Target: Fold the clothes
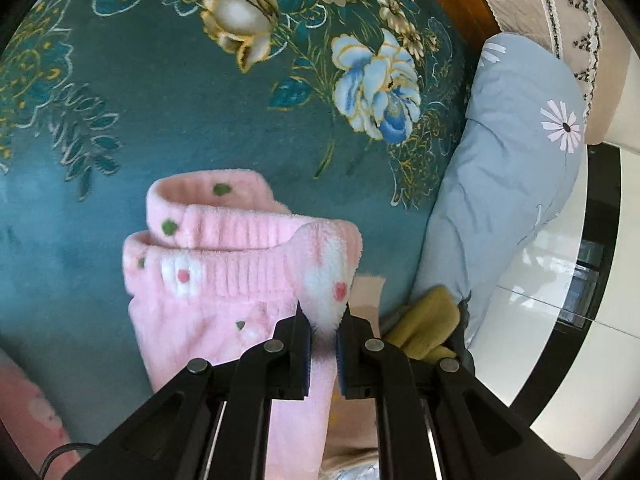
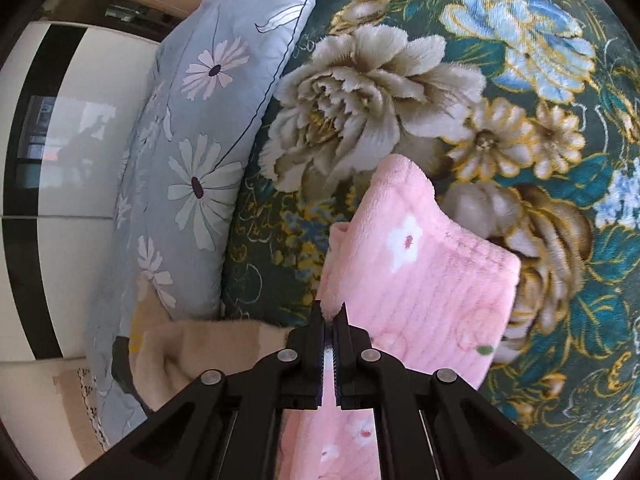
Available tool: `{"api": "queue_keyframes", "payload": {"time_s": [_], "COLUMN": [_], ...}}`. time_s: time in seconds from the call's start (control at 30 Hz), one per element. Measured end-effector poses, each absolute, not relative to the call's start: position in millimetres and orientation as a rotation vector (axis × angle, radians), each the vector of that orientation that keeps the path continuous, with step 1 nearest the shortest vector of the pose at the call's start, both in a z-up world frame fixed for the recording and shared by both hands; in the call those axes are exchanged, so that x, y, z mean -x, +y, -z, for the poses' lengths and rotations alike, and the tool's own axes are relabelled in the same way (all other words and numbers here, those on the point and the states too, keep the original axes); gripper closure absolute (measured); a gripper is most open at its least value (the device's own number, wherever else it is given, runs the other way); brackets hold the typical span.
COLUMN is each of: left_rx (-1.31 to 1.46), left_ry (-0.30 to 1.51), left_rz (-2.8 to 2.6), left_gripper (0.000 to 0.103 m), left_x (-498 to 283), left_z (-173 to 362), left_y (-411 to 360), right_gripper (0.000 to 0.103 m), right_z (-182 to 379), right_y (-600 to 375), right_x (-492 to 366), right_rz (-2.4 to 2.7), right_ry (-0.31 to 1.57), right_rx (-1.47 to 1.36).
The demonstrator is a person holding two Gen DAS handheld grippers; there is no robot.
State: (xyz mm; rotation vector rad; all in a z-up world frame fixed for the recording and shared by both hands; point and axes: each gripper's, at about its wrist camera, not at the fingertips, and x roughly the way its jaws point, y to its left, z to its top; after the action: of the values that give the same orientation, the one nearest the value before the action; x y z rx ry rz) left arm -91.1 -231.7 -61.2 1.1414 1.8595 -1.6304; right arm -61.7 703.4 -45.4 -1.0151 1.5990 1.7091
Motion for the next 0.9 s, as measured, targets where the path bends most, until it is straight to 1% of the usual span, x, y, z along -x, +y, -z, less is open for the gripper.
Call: {"api": "queue_keyframes", "payload": {"time_s": [0.13,0.27,0.3,0.37,0.43,0.47,0.5,0.53,0.57,0.6,0.7,0.77,0.9], "left_rx": [-1.156,-1.118,-1.108,-1.084,-1.057,-1.035,-1.024,-1.012,-1.001,-0.994,-0.957,-0.97,-0.971], "left_ry": [1.836,1.877,1.895,1.927,1.956,1.975,1.996,2.017,2.038,2.057,2.111,2.069,1.728], "left_rz": [1.656,1.676,1.684,1.701,1.726,1.751,1.766,1.78,1.794,1.804,1.858,1.939,1.984], "left_gripper": [0.093,0.093,0.091,0.086,0.075,0.072,0.063,0.056,0.054,0.054,0.054,0.054,0.048], "left_x": [104,111,113,116,116,116,116,115,115,113,100,83,35], "left_z": [72,78,80,83,85,86,86,86,86,85,80,74,76], "left_y": [-231,-233,-233,-233,-234,-235,-236,-238,-239,-242,-251,-258,-265], "right_gripper": [0.099,0.099,0.096,0.095,0.093,0.091,0.077,0.053,0.046,0.044,0.044,0.044,0.044], "right_z": [57,60,60,61,61,61,59,58,57,54,47,44,49], "right_y": [703,701,700,698,697,696,695,694,694,693,690,688,683], "right_x": [67,71,73,77,80,81,81,81,81,80,74,63,23], "right_rz": [-1.703,-1.723,-1.737,-1.773,-1.812,-1.836,-1.862,-1.889,-1.916,-1.945,-2.02,-2.064,-2.091], "right_ry": [1.668,1.691,1.694,1.713,1.733,1.735,1.735,1.734,1.732,1.721,1.671,1.663,1.603], "right_rx": [0.941,0.889,0.883,0.868,0.852,0.844,0.835,0.827,0.818,0.817,0.844,0.845,0.857]}}
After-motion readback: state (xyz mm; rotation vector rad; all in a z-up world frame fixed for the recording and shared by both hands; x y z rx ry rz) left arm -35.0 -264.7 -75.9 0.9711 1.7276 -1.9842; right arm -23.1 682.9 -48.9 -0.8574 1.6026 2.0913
